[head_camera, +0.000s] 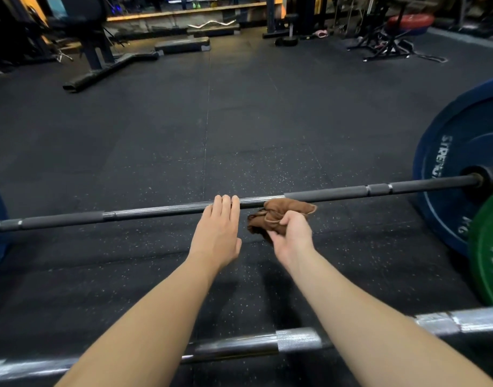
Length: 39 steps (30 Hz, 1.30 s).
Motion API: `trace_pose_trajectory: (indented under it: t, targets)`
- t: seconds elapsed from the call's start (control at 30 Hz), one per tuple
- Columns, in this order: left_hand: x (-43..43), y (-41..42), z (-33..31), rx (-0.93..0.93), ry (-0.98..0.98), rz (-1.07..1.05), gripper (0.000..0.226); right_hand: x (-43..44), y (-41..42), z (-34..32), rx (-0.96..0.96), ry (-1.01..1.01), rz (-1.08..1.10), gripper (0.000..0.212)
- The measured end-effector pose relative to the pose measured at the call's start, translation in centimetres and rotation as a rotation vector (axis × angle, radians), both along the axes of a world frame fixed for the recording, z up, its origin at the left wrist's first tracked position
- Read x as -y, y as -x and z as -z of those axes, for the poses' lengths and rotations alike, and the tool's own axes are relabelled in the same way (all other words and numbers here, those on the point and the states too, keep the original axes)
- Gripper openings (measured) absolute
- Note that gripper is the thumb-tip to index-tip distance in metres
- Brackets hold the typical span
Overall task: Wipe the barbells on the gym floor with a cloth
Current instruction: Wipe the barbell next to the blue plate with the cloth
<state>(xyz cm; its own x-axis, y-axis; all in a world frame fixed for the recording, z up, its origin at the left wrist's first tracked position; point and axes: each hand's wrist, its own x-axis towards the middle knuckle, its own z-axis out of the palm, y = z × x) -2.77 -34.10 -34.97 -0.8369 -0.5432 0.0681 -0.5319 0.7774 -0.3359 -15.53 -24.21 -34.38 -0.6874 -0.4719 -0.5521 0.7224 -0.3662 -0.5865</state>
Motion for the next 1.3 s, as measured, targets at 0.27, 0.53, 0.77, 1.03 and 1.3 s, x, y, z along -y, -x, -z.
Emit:
trace_pose_trajectory:
  t: [0.27,0.53,0.77,1.03,1.3]
  targets:
    - [-0.1,0.2,-0.1,-0.063,-0.056,-0.030,0.083,-2.7,4.1,-0.7,-0.036,-0.059,0.095,0.067]
    - [-0.5,0.3,0.6,-0.090,-0.031,-0.045,0.086,-8.4,11.9,-0.7,-0.093,-0.159,0.281,0.086]
    - [-0.7,0.6,1.2,-0.079,-0.015,-0.070,0.090,-6.0,6.7,-2.2,-0.065,-0.124,0.126,0.045]
    - [-0.7,0.4,0.8,-0.089,-0.046,-0.048,0.088,-2.4,1.2,-2.4,0.013,-0.043,0.028,0.050]
    - [-1.3,1.1,0.0,-0.118,-0.089,-0.095,0.077,-4.8,6.0,-3.8,0.003,-0.129,0.290,0.029]
